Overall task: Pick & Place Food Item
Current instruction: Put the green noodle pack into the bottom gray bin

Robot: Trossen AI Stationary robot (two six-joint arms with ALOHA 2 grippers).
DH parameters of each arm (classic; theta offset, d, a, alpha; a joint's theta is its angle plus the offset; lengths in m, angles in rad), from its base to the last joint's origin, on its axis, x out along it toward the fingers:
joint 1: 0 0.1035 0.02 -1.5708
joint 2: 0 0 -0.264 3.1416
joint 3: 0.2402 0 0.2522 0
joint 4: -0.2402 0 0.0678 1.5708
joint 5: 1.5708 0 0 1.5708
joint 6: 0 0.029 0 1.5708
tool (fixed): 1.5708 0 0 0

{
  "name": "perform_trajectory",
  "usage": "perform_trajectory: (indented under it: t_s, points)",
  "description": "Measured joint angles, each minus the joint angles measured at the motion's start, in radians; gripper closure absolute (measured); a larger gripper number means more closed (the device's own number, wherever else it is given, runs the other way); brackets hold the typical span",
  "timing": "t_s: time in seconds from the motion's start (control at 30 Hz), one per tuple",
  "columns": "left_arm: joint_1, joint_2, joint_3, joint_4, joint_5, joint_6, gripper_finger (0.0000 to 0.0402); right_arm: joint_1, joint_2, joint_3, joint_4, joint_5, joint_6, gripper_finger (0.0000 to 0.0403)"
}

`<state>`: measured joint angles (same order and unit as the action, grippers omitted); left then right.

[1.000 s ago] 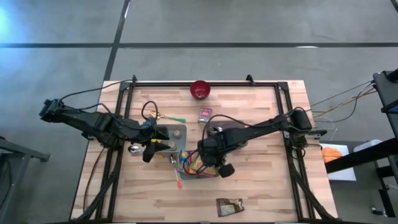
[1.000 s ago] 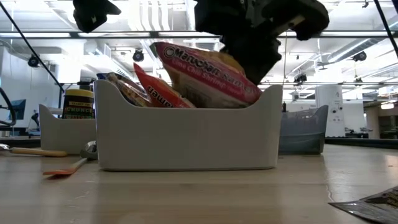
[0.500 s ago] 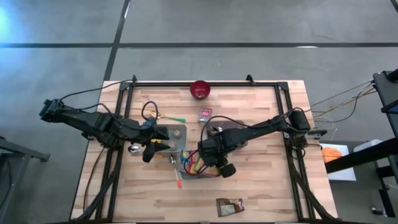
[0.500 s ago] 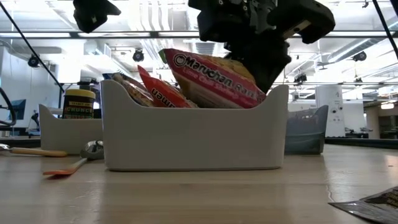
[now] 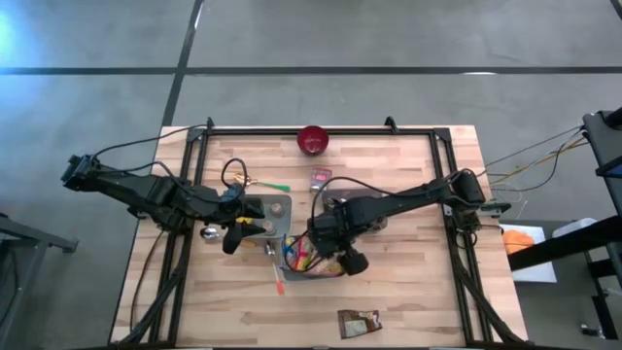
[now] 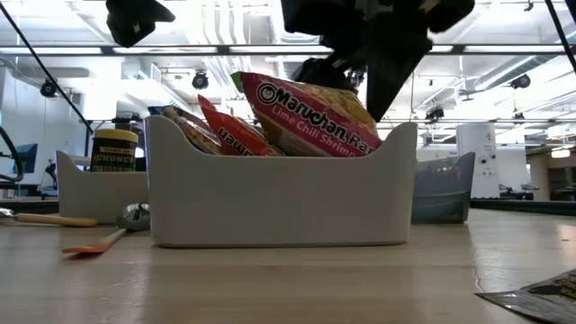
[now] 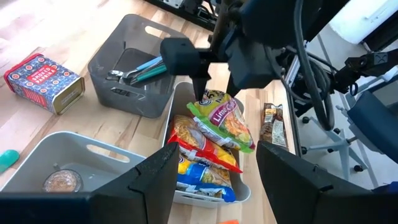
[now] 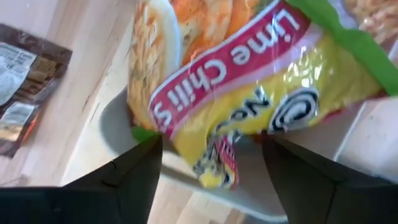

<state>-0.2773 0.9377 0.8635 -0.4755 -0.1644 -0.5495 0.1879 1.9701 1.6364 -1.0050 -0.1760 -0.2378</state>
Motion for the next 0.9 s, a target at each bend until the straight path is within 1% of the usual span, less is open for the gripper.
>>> perform_trajectory:
  t_s: [0.17, 0.27, 0.37, 0.5, 0.6, 0.8, 0.83, 0.9]
  points:
    - [0.000, 0.000, 0.000, 0.000, 0.000, 0.000, 0.0184, 0.003, 0.000, 0.074, -0.139, 0.021, 0.005, 0.0120]
    - [0.000, 0.000, 0.000, 0.000, 0.000, 0.001, 0.0184, 0.003, 0.000, 0.127, -0.202, 0.022, 0.049, 0.0120]
    - [0.000, 0.000, 0.000, -0.001, 0.000, 0.003, 0.0184, 0.006, -0.001, 0.170, -0.207, 0.022, 0.105, 0.0137]
    - [0.000, 0.000, 0.000, -0.003, 0.000, 0.003, 0.0184, 0.024, -0.003, 0.199, -0.201, 0.018, 0.144, 0.0193]
    - [0.000, 0.000, 0.000, -0.014, 0.000, 0.006, 0.0184, 0.038, -0.003, 0.199, -0.198, 0.012, 0.164, 0.0248]
    - [0.000, 0.000, 0.000, -0.026, 0.001, 0.013, 0.0184, 0.050, -0.003, 0.161, -0.094, 0.010, 0.172, 0.0371]
    - [0.000, 0.000, 0.000, -0.026, 0.002, 0.017, 0.0184, 0.050, -0.003, 0.152, -0.074, 0.010, 0.175, 0.0383]
    - [0.000, 0.000, 0.000, -0.026, 0.004, 0.018, 0.0184, 0.048, -0.003, 0.136, -0.057, 0.011, 0.190, 0.0386]
